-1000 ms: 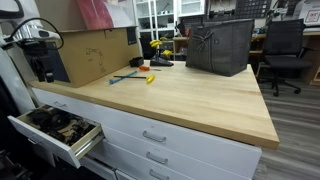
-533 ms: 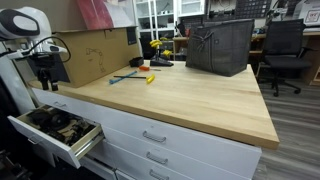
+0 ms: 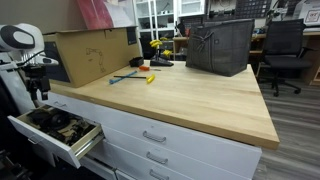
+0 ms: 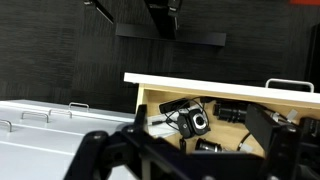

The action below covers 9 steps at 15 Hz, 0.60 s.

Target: Close the two top drawers.

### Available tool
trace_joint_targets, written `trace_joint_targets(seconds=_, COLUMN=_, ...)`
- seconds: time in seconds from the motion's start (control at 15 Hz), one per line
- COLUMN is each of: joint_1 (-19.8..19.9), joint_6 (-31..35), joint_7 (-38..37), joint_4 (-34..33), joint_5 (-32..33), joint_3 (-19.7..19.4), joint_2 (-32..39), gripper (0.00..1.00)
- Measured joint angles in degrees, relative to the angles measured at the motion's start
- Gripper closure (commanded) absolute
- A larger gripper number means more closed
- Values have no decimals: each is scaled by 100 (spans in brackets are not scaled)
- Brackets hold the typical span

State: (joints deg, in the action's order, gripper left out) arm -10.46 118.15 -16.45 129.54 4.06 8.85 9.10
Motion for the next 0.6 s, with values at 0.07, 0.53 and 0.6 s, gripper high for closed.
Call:
trace_joint_targets(seconds=0.07, joint_1=-70, joint_6=3, joint_7=-57, joint_4=1, joint_5=2, joint_3=23, joint_2=82, gripper=0)
trace_joint_targets(seconds=0.53, joint_1=-526, joint_6=341, joint_7=-760, joint_4=57, joint_5=159, joint_3=105, joint_2=566, gripper=0)
trace_joint_targets(seconds=0.6, joint_1=-617, joint_6=438, joint_7=-901, joint_4=84, joint_5=242, joint_3=109, joint_2=631, gripper=0)
